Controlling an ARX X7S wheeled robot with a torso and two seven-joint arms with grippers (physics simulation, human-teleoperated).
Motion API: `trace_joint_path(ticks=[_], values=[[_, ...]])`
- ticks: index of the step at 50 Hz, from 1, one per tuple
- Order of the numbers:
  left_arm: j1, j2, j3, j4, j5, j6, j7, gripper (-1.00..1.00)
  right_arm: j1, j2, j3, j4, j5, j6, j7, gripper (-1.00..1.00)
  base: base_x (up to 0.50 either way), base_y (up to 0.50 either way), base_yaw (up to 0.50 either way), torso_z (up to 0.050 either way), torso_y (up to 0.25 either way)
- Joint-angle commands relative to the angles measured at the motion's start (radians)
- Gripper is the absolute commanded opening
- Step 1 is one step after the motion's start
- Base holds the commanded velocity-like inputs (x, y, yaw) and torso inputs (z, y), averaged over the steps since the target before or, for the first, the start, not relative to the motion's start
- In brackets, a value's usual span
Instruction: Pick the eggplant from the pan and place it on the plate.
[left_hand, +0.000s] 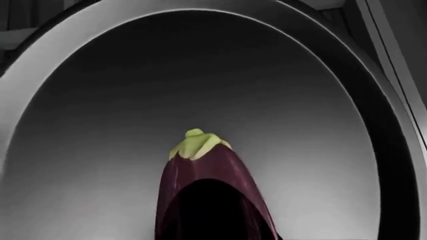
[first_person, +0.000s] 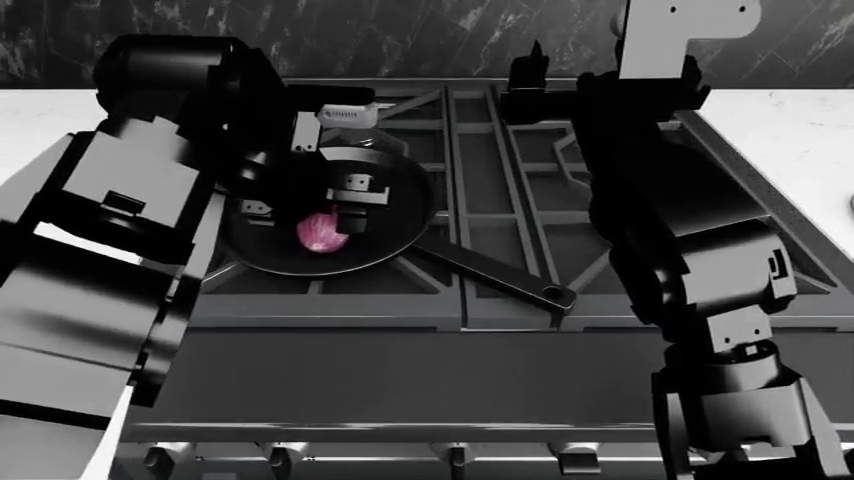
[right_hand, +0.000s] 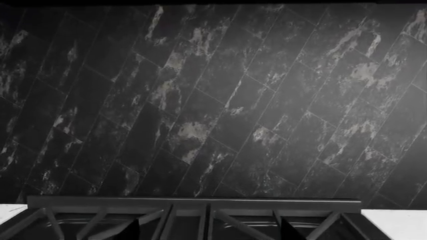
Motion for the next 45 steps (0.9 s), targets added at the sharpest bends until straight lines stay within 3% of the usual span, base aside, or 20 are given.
trace_joint_path(ticks=[1,10,14,20,29,37,45], values=[[-0.005,0.002,0.021,-0.004,-0.042,0.005,0.01,-1.0,0.002,0.003,-0.003,-0.005,0.005,0.002,0.005,1.0,0.0,0.0,0.0,0.0,0.0],[-0.018,0.002,0.006,-0.005,-0.035,0.016,0.0,-1.0,0.006,0.007,-0.002,-0.014,0.01,0.005,0.011,1.0,0.0,0.0,0.0,0.0,0.0],[-0.038,0.001,-0.101,-0.005,0.056,0.021,-0.003,-1.0,0.007,0.01,0.002,-0.031,0.017,0.017,0.017,1.0,0.0,0.0,0.0,0.0,0.0],[-0.068,0.001,-0.356,-0.004,0.299,0.018,0.015,-1.0,0.005,0.013,0.006,-0.055,0.027,0.031,0.026,1.0,0.0,0.0,0.0,0.0,0.0],[-0.104,0.001,-0.463,-0.004,0.414,0.033,0.028,-1.0,0.008,0.016,0.005,-0.069,0.034,0.04,0.032,1.0,0.0,0.0,0.0,0.0,0.0],[-0.137,-0.009,-0.629,-0.004,0.554,0.075,0.031,-1.0,0.011,0.015,0.002,-0.066,0.037,0.04,0.034,1.0,0.0,0.0,0.0,0.0,0.0],[-0.171,-0.023,-0.722,-0.004,0.595,0.168,0.052,-1.0,0.013,0.011,0.01,-0.061,0.051,0.042,0.035,1.0,0.0,0.0,0.0,0.0,0.0]])
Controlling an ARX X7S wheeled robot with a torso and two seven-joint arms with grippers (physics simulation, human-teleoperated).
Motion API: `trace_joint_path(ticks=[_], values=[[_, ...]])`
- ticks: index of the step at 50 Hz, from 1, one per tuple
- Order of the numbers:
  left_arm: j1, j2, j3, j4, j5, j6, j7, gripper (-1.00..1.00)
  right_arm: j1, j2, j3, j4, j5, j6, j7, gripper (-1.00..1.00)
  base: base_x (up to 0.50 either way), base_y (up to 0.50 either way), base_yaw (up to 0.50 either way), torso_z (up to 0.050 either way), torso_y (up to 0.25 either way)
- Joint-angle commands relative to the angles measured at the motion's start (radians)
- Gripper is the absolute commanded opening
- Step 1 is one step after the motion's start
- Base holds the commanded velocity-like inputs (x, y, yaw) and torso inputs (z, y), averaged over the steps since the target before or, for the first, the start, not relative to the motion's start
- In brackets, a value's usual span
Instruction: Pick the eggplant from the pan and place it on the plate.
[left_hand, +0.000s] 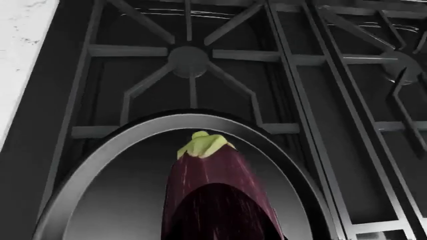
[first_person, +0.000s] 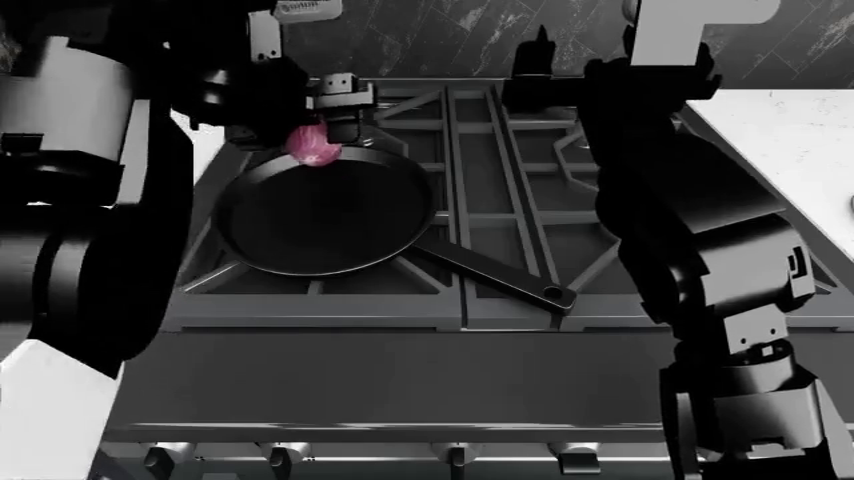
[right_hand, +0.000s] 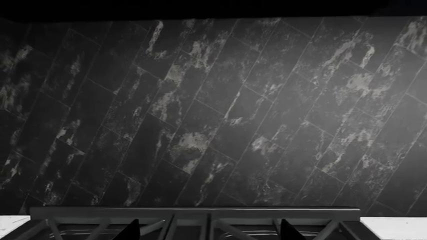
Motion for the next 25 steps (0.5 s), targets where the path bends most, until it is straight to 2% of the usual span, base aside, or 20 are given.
trace_joint_path(ticks=[1,11,14,17,25], values=[[-0.049,-0.017,-0.167,0.001,0.105,0.096,0.019,-1.0,0.003,-0.005,0.01,0.002,0.019,0.005,0.003,1.0,0.0,0.0,0.0,0.0,0.0],[-0.024,-0.038,-0.247,0.001,0.092,0.17,0.051,-1.0,0.003,-0.024,0.052,0.023,0.088,0.049,-0.002,1.0,0.0,0.0,0.0,0.0,0.0],[0.025,-0.062,-0.346,0.001,0.035,0.207,0.068,-1.0,0.001,-0.026,0.062,0.034,0.102,0.054,-0.005,1.0,0.0,0.0,0.0,0.0,0.0],[0.045,-0.071,-0.396,0.002,0.018,0.223,0.086,-1.0,-0.002,-0.026,0.063,0.036,0.107,0.054,-0.006,1.0,0.0,0.0,0.0,0.0,0.0],[0.054,-0.071,-0.442,0.002,0.035,0.24,0.107,-1.0,0.0,-0.024,0.065,0.027,0.116,0.061,-0.001,1.0,0.0,0.0,0.0,0.0,0.0]])
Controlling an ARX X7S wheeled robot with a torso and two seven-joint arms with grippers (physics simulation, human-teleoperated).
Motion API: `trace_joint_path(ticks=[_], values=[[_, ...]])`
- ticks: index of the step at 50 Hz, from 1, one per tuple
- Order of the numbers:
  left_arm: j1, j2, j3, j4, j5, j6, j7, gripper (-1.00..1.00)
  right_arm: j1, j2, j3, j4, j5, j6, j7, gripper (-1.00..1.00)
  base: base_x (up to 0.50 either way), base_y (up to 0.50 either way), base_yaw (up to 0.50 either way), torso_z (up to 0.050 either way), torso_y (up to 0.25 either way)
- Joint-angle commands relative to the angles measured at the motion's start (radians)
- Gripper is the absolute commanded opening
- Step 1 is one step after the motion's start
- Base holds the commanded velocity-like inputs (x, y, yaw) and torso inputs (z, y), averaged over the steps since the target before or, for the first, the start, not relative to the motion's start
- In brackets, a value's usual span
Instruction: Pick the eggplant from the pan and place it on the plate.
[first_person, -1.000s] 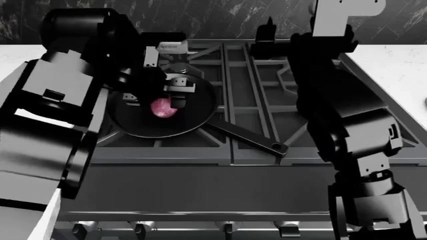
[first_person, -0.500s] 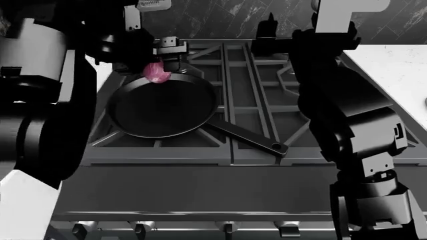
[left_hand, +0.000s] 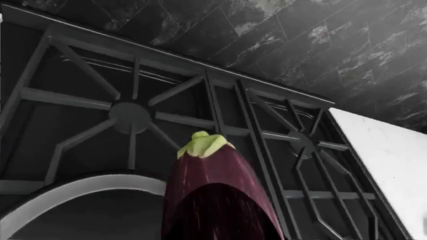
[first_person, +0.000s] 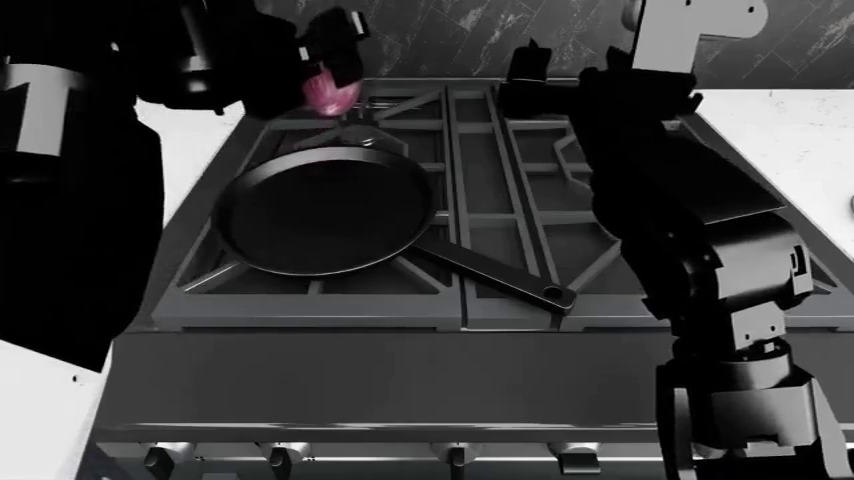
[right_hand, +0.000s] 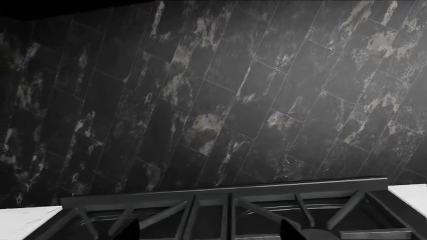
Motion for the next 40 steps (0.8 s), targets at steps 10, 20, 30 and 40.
trace_joint_path(ticks=[10,20,30,40], values=[[0.03,-0.005,-0.148,0.001,0.03,0.041,0.038,-1.0,0.0,-0.003,0.004,0.002,0.027,0.009,0.004,1.0,0.0,0.0,0.0,0.0,0.0],[0.027,-0.001,-0.173,0.001,0.064,0.036,0.038,-1.0,0.0,-0.003,0.001,0.007,0.031,0.005,0.006,1.0,0.0,0.0,0.0,0.0,0.001],[0.026,0.001,-0.187,0.001,0.085,0.031,0.039,-1.0,-0.001,-0.001,-0.004,0.006,0.035,0.003,0.007,1.0,0.0,0.0,0.0,0.0,0.0],[0.025,0.002,-0.193,0.001,0.097,0.03,0.042,-1.0,0.0,0.0,-0.008,0.012,0.039,0.001,0.009,1.0,0.0,-0.11,0.0,0.0,0.0]])
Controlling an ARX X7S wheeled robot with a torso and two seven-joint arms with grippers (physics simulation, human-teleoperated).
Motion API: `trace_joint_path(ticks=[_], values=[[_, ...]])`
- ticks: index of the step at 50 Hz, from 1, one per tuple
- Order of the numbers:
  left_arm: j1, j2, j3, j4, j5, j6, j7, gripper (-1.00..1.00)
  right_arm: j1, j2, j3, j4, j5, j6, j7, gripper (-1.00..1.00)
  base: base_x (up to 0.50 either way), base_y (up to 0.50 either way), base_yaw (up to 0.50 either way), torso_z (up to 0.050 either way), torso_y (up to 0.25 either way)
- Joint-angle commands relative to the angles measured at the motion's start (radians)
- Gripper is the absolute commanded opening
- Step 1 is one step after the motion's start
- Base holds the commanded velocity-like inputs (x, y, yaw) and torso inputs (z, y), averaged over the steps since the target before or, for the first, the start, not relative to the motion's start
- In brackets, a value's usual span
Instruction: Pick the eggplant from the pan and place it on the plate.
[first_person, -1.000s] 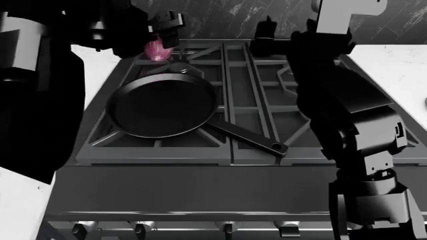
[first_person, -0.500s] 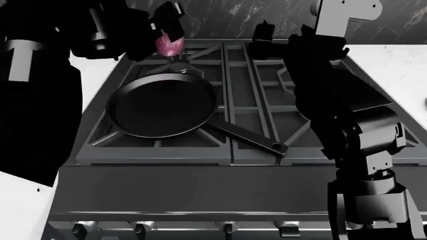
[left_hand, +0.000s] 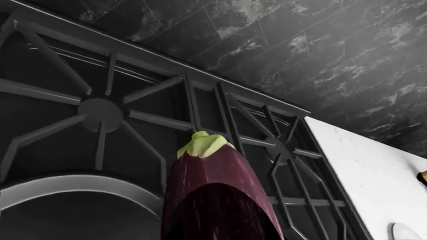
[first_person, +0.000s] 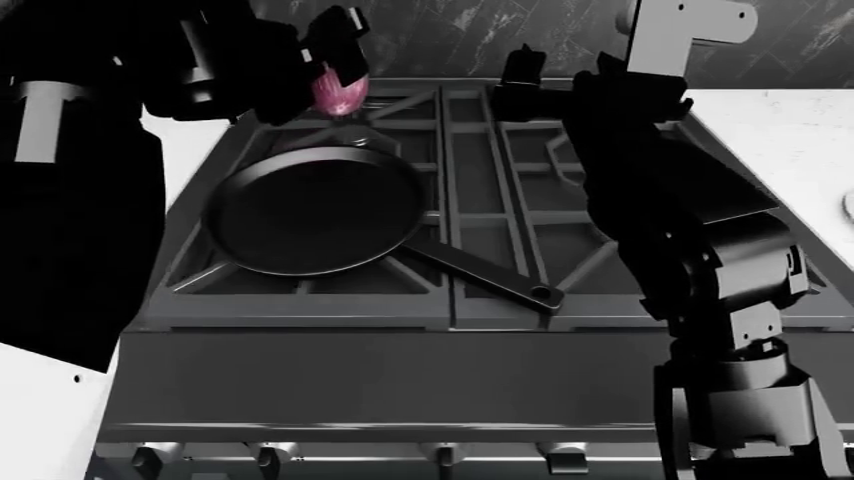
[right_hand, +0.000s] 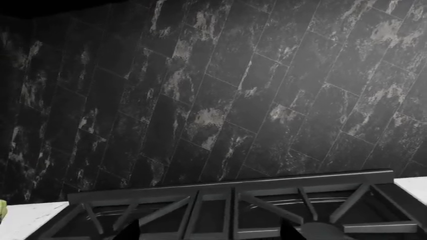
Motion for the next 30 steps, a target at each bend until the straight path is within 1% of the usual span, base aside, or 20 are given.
trace_joint_path(ticks=[1,17,30], values=[[-0.004,0.002,-0.026,0.001,0.005,-0.003,-0.001,-1.0,0.002,0.003,-0.004,0.005,0.004,-0.002,0.002,1.0,0.0,-0.22,0.0,0.0,0.0],[-0.005,0.004,-0.027,0.001,0.014,-0.004,0.009,-1.0,0.002,0.006,-0.009,0.006,0.009,-0.008,0.005,1.0,0.0,-0.22,0.0,0.0,0.0],[-0.005,0.004,-0.028,0.001,0.016,-0.005,0.012,-1.0,0.005,0.007,-0.014,0.01,0.014,-0.011,0.007,1.0,0.0,-0.13,0.0,0.0,0.0]])
